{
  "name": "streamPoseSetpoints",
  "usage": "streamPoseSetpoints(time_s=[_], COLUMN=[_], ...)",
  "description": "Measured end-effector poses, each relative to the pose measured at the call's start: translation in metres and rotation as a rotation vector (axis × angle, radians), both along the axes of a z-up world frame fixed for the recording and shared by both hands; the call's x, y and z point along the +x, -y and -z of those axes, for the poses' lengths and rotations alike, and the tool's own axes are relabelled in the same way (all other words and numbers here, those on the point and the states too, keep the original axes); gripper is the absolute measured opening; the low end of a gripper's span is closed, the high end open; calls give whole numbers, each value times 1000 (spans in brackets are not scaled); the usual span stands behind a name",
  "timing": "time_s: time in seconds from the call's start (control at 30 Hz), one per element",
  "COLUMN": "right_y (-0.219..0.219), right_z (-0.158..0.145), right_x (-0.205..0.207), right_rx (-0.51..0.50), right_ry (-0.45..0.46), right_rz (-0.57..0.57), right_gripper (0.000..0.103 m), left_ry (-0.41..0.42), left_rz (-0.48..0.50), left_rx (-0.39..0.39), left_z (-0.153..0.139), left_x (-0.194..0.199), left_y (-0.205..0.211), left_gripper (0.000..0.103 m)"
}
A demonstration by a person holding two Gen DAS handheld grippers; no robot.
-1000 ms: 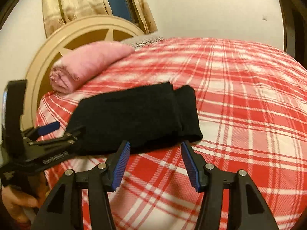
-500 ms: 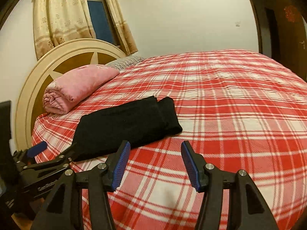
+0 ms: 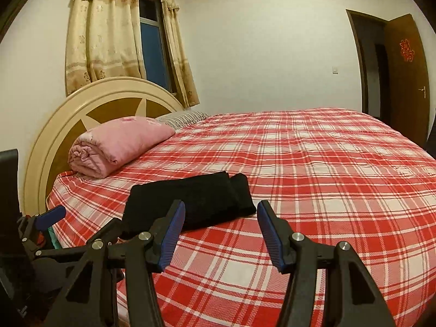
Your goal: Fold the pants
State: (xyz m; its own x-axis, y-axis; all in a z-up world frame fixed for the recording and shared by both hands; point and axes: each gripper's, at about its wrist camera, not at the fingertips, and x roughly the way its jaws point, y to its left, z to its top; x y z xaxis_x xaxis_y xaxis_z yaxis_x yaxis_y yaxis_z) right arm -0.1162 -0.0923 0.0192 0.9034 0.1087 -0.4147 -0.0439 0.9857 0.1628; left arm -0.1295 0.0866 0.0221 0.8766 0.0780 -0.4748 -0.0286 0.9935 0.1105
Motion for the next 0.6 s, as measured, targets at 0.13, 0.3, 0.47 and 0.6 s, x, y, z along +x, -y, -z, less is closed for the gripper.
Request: streamPoseSetpoints(time_s=[0.13,0.3,0.47,0.6], right_y=[-4,-2,0,1], right_z=[-1,1,4,4], right_x=[-2,-1,1,0], right_rx=[-9,-1,14,12], right_ry=[5,1,-18,-12], right_rz=[-8,-3,2,5], right_gripper=[57,57,57,57], left_ry=[6,-16,-28,-31], left_rz=[-36,-41,-34,-34], left_rx=[-3,-19,-5,-2], left_z=[-2,2,5,5], left_x=[0,3,4,4], left_y=[-6,-7,-4,-2], left_gripper=[103,103,103,103])
